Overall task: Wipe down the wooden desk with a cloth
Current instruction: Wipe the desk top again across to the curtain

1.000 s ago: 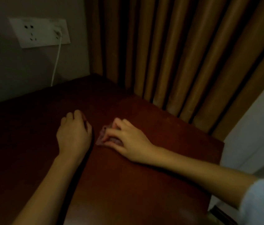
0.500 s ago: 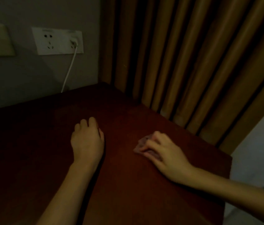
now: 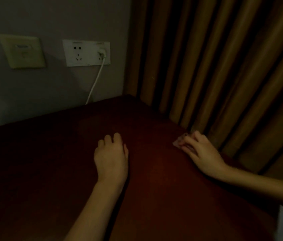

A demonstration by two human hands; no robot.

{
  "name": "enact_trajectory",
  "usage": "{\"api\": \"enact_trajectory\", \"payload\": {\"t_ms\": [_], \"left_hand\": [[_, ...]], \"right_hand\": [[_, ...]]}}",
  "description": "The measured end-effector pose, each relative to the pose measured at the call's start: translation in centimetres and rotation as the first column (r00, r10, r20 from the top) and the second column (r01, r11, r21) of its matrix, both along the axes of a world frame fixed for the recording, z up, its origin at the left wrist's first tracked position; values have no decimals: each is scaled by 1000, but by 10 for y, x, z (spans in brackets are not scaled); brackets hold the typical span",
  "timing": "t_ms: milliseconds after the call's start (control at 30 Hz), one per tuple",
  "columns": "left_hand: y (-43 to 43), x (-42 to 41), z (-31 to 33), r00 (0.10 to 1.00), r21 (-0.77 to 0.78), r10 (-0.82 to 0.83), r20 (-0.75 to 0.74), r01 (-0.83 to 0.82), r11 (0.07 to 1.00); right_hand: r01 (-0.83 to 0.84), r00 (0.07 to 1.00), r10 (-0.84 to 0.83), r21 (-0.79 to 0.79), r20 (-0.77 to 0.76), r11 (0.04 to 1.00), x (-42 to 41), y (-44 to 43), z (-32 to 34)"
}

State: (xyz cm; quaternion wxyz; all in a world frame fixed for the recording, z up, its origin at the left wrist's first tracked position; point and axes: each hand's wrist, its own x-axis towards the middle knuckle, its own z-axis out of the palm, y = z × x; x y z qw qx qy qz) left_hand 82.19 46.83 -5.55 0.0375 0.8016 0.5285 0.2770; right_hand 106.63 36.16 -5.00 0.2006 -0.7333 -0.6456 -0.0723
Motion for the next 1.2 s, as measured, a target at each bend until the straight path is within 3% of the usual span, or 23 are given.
{"api": "enact_trajectory", "payload": {"t_ms": [100,200,300,400,533,667,767,867,1000,1100,1200], "left_hand": [[-1,0,0,1000,-2,5,7,-5,1000],[0,0,3,999,-45,23,-32,-25,999],[5,-3,6,999,-71,48,-7,-48,996],[13,-9,7,999,-64,39,21,-37,997],[42,-8,11,1000,-56,27,12,-27,998],[63,2,9,998,-33,49,-41,-50,998],[65,4,8,994,-13,80,-72,-81,997],[65,2,9,992,-11,93,-86,-94,996],[67,1,8,996,-20,79,-36,-80,997],[68,1,7,997,-3,72,-22,-72,997],[68,3,7,998,21,69,15,-69,997]], "right_hand": [[-187,982,186,-7,-31,982,-50,5,1],[-276,961,276,-9,4,961,-83,66,4],[-263,965,262,-58,-24,963,-81,137,4],[-138,989,134,-77,-60,987,-36,171,7],[3,1000,-5,-64,-21,998,6,125,5],[-199,980,199,-28,-5,980,-43,64,-2],[-320,947,320,-34,11,947,-88,94,5],[-288,957,288,-48,-4,956,-105,170,6],[-208,977,204,-61,-62,976,-67,247,5],[-30,995,23,-65,-93,997,-21,245,7],[24,998,-27,-54,-57,998,-9,195,7]]}}
